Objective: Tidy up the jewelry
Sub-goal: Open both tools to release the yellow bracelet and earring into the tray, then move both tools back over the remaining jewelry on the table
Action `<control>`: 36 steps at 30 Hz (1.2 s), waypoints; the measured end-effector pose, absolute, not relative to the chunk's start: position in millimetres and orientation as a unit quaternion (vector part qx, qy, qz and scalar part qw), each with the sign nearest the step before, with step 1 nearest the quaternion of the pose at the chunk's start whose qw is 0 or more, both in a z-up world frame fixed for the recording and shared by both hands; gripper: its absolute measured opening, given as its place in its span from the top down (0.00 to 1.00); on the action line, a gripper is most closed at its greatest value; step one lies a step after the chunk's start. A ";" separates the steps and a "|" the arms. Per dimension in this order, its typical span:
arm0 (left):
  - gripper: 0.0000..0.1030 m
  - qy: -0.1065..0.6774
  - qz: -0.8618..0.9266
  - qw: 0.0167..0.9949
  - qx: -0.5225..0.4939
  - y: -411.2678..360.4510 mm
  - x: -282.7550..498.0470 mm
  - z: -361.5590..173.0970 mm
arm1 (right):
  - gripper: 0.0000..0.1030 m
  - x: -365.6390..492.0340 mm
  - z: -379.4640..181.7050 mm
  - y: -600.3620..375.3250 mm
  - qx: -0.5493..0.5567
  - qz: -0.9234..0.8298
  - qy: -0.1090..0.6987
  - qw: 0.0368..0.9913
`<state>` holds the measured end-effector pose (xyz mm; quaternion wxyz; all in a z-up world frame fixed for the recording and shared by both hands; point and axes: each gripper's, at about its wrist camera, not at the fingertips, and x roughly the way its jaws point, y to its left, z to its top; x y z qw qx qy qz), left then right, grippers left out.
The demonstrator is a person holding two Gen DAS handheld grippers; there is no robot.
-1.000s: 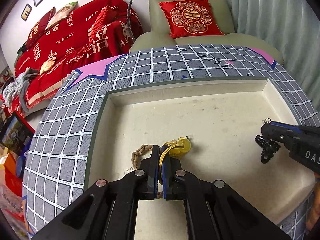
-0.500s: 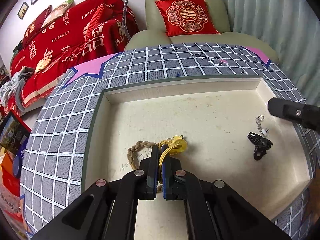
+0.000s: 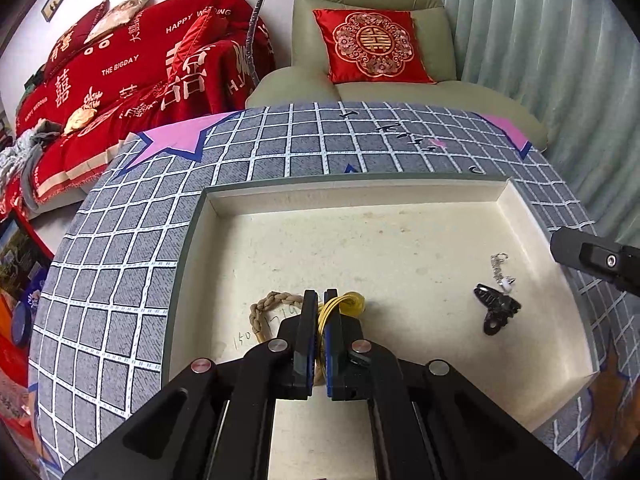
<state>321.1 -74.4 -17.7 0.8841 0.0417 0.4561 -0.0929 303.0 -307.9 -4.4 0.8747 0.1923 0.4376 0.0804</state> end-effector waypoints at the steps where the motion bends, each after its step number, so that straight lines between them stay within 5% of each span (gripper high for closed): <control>1: 0.89 0.455 -0.096 0.884 0.039 -74.1 320.1 -16.1 | 0.25 302.2 -2.8 -308.1 0.194 0.082 0.435 0.875; 6: 0.89 0.451 -0.095 0.887 0.037 -72.5 315.7 -8.0 | 0.18 297.7 3.3 -314.2 0.212 0.081 0.428 0.875; 11: 0.88 0.450 -0.098 0.887 0.026 -67.6 312.2 -2.3 | 0.00 292.6 4.6 -325.3 0.235 0.070 0.424 0.872; 12: 0.61 0.450 -0.099 0.887 0.023 -66.7 311.2 -1.0 | 0.00 291.0 5.3 -327.1 0.237 0.069 0.422 0.872; 13: 0.23 0.452 -0.100 0.886 0.021 -65.8 311.0 -0.8 | 0.00 289.7 6.0 -327.9 0.237 0.069 0.421 0.873; 14: 0.00 0.451 -0.101 0.887 0.015 -65.2 311.9 -2.7 | 0.00 288.8 6.7 -327.9 0.236 0.070 0.421 0.873; 36: 0.00 0.421 -0.090 0.901 0.056 -58.6 328.6 -86.3 | 0.00 243.1 22.5 -320.8 0.212 0.076 0.434 0.872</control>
